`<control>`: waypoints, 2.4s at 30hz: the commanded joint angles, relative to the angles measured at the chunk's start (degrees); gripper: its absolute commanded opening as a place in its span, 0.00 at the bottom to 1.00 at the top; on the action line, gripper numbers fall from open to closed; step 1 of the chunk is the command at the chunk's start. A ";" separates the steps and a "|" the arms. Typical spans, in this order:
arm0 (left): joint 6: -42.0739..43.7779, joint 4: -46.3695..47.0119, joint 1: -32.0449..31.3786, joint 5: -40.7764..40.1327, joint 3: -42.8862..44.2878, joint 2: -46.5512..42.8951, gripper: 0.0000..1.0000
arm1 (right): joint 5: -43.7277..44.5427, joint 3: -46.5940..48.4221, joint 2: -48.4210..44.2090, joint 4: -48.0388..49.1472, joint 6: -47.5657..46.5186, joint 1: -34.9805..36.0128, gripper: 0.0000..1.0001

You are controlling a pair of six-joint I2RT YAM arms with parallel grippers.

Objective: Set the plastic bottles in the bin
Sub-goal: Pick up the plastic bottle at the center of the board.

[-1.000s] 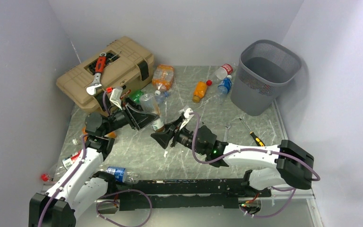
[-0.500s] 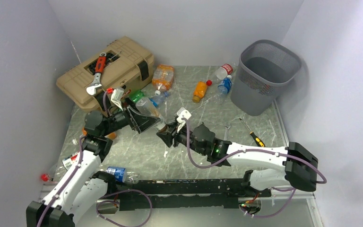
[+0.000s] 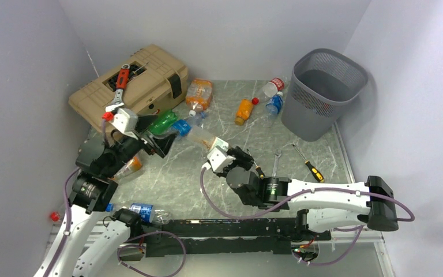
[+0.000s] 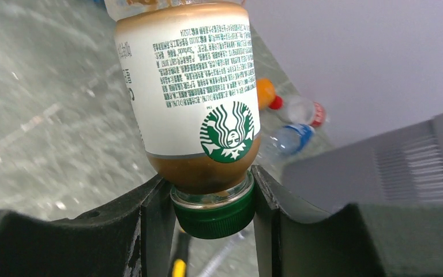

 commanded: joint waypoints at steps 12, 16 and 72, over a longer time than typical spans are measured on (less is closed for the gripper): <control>57.48 -35.67 -16.69 9.08 19.04 19.31 1.00 | 13.76 -18.09 -15.65 26.56 -56.58 10.66 0.00; 57.00 -40.55 -18.70 15.09 24.91 23.63 0.98 | 7.80 -23.43 -19.90 36.45 -69.90 11.15 0.00; 32.81 -4.60 -23.66 -2.54 7.90 19.23 0.23 | -23.92 2.94 -25.80 24.48 36.46 -1.17 1.00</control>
